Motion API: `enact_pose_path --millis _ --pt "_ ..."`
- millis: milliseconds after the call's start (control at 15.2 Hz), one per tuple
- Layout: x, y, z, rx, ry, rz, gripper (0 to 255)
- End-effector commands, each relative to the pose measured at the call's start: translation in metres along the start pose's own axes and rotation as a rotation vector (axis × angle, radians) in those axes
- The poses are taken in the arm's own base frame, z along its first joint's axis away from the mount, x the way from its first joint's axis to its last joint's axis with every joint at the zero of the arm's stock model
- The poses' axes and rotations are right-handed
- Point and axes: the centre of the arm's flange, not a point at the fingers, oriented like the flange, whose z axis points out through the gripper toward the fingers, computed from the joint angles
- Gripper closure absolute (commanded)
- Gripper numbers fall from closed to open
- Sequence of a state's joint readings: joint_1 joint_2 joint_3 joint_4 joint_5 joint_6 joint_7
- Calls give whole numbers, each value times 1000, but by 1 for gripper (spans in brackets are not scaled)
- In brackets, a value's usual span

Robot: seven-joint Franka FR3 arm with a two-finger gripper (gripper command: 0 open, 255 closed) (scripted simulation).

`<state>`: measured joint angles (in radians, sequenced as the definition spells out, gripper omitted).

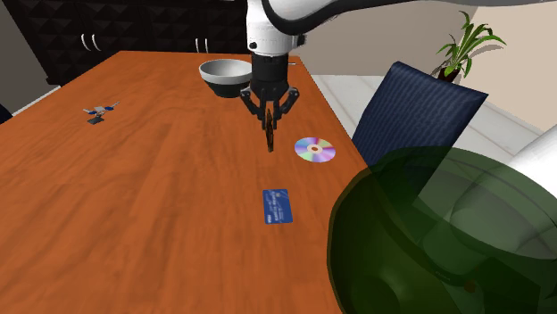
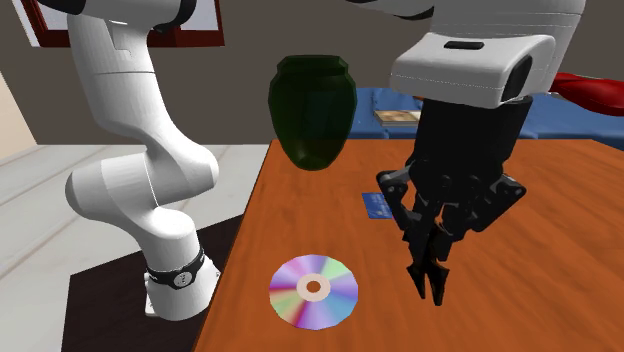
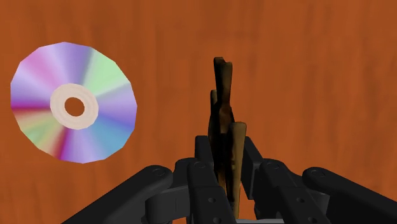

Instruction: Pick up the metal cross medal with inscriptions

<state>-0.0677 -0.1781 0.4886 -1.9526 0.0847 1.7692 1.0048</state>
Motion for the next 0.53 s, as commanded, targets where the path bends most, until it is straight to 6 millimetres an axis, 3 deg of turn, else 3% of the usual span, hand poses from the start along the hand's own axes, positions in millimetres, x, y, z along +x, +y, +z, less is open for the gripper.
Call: enact_pose_path --millis 0,462 --pt "0 1 -10 0 0 0 255" --pt "0 1 -47 0 0 0 255"
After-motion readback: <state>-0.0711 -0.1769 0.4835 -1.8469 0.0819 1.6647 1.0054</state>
